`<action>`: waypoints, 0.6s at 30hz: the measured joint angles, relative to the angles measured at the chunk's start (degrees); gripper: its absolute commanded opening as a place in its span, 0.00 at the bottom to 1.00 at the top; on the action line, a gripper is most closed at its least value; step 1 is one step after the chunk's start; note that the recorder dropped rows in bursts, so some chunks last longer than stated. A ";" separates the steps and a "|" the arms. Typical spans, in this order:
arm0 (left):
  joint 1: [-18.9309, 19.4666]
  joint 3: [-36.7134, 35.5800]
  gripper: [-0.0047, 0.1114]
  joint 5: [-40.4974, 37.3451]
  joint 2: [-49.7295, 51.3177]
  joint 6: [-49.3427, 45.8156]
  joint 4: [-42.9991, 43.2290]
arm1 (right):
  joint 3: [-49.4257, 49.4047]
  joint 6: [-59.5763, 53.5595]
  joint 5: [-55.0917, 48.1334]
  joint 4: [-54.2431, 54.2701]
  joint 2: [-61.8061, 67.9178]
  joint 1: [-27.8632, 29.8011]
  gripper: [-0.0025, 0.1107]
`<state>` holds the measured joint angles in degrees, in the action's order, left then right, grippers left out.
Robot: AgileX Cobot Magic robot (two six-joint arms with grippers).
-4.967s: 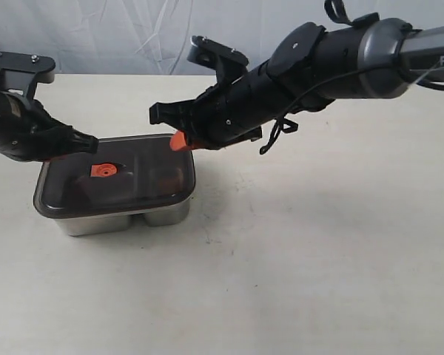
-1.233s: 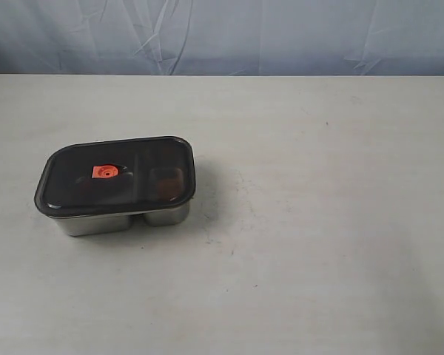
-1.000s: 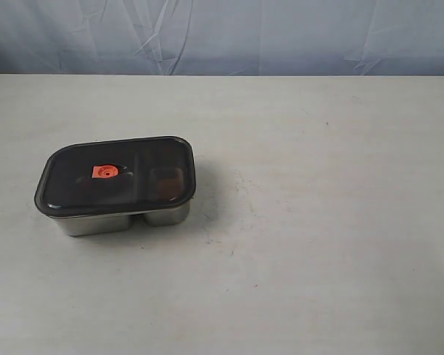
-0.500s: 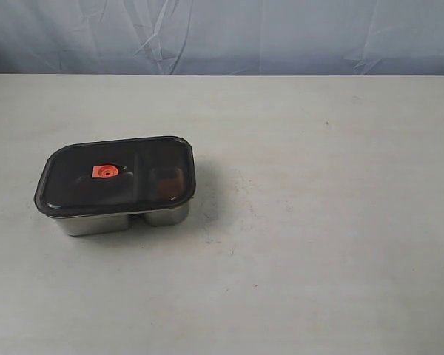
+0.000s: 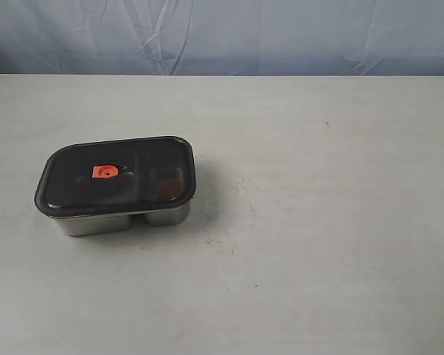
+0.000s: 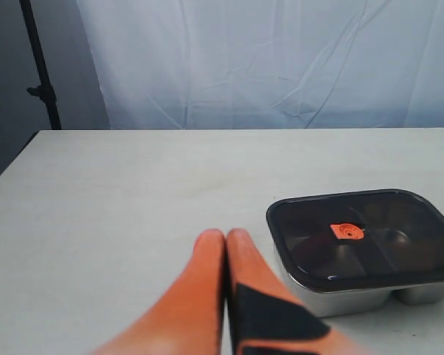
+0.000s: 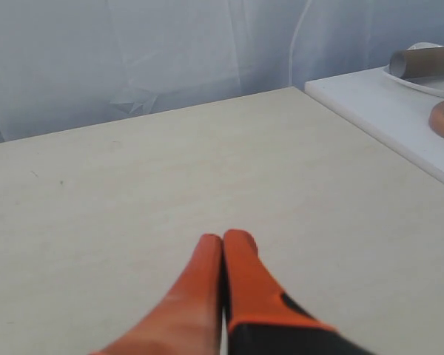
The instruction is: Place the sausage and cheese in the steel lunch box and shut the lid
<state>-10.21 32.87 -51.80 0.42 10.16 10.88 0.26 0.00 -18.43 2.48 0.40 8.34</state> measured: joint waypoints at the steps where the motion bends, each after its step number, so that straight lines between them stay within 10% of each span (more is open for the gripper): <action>1: 0.00 -0.11 0.04 0.00 0.00 0.00 0.00 | 0.00 0.00 0.00 0.00 0.00 0.00 0.01; 7: 0.00 -1.95 0.04 1.23 0.00 -1.07 -4.86 | 0.00 0.00 0.00 0.00 0.00 0.00 0.01; 18: 0.00 -19.94 0.04 37.18 -0.15 -12.25 -15.46 | 0.00 0.00 0.00 0.00 0.00 0.00 0.01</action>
<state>-10.21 12.94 -14.62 0.27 -2.09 -4.58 0.26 0.00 -18.43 2.48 0.40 8.34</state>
